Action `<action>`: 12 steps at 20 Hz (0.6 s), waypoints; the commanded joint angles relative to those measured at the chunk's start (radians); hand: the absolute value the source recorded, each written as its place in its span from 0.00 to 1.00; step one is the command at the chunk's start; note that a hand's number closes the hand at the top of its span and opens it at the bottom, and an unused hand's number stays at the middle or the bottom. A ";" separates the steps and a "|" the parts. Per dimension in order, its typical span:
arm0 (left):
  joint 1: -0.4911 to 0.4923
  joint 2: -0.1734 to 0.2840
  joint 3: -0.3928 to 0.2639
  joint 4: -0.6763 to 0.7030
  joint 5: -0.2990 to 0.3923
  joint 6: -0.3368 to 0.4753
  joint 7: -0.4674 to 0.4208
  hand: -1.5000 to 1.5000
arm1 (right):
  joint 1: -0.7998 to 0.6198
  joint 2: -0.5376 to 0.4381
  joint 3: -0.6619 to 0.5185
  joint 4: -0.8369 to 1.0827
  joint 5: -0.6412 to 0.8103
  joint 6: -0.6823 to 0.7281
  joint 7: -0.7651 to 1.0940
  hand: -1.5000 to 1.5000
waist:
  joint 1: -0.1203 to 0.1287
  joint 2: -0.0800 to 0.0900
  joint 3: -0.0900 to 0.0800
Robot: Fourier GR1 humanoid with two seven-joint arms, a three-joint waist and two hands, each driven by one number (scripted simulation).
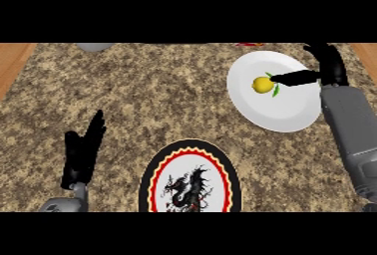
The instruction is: Pick the lemon from the plate and place it in the plate
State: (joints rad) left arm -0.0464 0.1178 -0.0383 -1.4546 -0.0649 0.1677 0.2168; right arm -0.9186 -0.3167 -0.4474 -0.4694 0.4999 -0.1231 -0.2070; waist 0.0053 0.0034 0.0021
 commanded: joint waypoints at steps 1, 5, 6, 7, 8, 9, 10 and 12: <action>0.001 -0.014 -0.008 -0.027 -0.011 0.019 0.026 0.50 | 0.030 -0.012 -0.092 -0.030 -0.132 0.081 -0.074 0.00 | -0.002 -0.003 -0.001; -0.011 0.007 0.009 -0.033 -0.016 0.008 0.042 0.50 | 0.129 -0.010 -0.078 -0.045 -0.170 0.141 -0.155 0.00 | -0.001 -0.002 -0.002; 0.005 -0.014 0.005 0.020 -0.001 -0.009 -0.025 0.50 | 0.117 -0.029 -0.085 -0.024 -0.184 0.161 -0.165 0.00 | 0.002 0.000 -0.002; 0.028 0.029 0.027 -0.044 0.019 -0.041 0.019 0.50 | 0.145 -0.059 -0.071 -0.055 -0.187 0.207 -0.179 0.00 | 0.001 -0.003 -0.002; 0.041 0.037 0.031 -0.055 0.014 -0.046 0.005 0.50 | 0.127 -0.014 -0.062 -0.064 -0.197 0.165 -0.168 0.00 | 0.003 -0.002 -0.002; -0.001 -0.013 0.006 -0.008 -0.002 -0.019 0.005 0.50 | 0.104 -0.005 -0.052 -0.028 -0.196 0.142 -0.170 0.00 | 0.005 0.000 -0.002; 0.071 0.013 0.016 -0.077 0.019 -0.040 0.014 0.50 | 0.200 -0.023 -0.062 -0.082 -0.218 0.212 -0.239 0.00 | 0.000 -0.004 -0.002; -0.045 0.035 0.064 0.055 0.009 -0.046 -0.020 0.50 | 0.130 -0.013 -0.041 -0.036 -0.211 0.153 -0.221 0.00 | 0.004 0.000 -0.002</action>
State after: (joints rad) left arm -0.0372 0.1283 -0.0184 -1.4713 -0.0642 0.1430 0.2260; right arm -0.7972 -0.3268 -0.4991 -0.5219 0.3124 0.0284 -0.3803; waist 0.0072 0.0017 0.0005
